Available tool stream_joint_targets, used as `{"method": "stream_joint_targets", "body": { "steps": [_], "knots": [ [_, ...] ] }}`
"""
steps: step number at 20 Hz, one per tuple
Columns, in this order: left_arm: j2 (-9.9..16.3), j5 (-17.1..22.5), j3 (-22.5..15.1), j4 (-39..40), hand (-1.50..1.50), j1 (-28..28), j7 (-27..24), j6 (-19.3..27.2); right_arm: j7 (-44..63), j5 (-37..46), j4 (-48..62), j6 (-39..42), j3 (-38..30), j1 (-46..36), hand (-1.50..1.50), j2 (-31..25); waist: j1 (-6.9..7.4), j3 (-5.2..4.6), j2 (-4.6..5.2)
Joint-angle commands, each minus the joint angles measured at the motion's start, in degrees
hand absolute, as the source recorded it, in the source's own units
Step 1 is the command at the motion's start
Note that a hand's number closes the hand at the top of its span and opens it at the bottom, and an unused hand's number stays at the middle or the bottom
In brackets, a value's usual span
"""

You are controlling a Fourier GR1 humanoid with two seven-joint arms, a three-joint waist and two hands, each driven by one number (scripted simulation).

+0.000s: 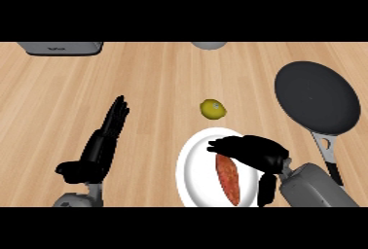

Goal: Pick the sweet potato from the plate and place it in the pan

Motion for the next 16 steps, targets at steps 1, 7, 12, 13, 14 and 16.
{"method": "stream_joint_targets", "body": {
  "steps": [1, 7, 12, 13, 14, 16],
  "knots": [
    [1.61, 1.3, 1.57, -3.43, 0.0, 2.52, 1.8, -3.08, -3.72, 3.47, 4.06, -0.52, -2.59, 0.42, -1.5, 2.57, 0.15, 0.0, 0.0],
    [-0.12, -0.01, 3.25, -0.46, 0.0, 0.92, -0.28, -2.37, -4.88, 8.93, 7.41, -3.97, -1.74, 3.26, -1.5, 7.51, 0.0, 0.0, 0.01],
    [-1.96, -2.59, 0.08, -2.36, 0.0, 4.1, -1.07, -1.73, -1.48, 12.68, 13.48, -3.61, -1.7, 0.59, -1.5, 13.21, 0.14, 0.0, -0.01],
    [-0.38, -0.6, 5.07, 3.32, 0.0, -3.51, -0.61, -3.32, -4.08, 12.89, 12.7, -3.98, -2.29, 2.48, -1.5, 10.28, -0.17, -0.01, 0.03],
    [-1.95, -1.19, 2.3, 0.02, 0.0, 3.23, -2.68, -3.17, -4.86, 14.29, 15.11, -2.4, -3.74, -1.27, -1.5, 11.75, 0.12, -0.01, 0.01],
    [-1.57, -1.52, 1.29, -2.12, 0.0, 2.89, -0.38, -3.03, -8.85, 15.47, 17.63, -0.79, -0.24, -2.55, 1.5, 8.51, 0.43, 0.01, 0.04]
  ]
}}
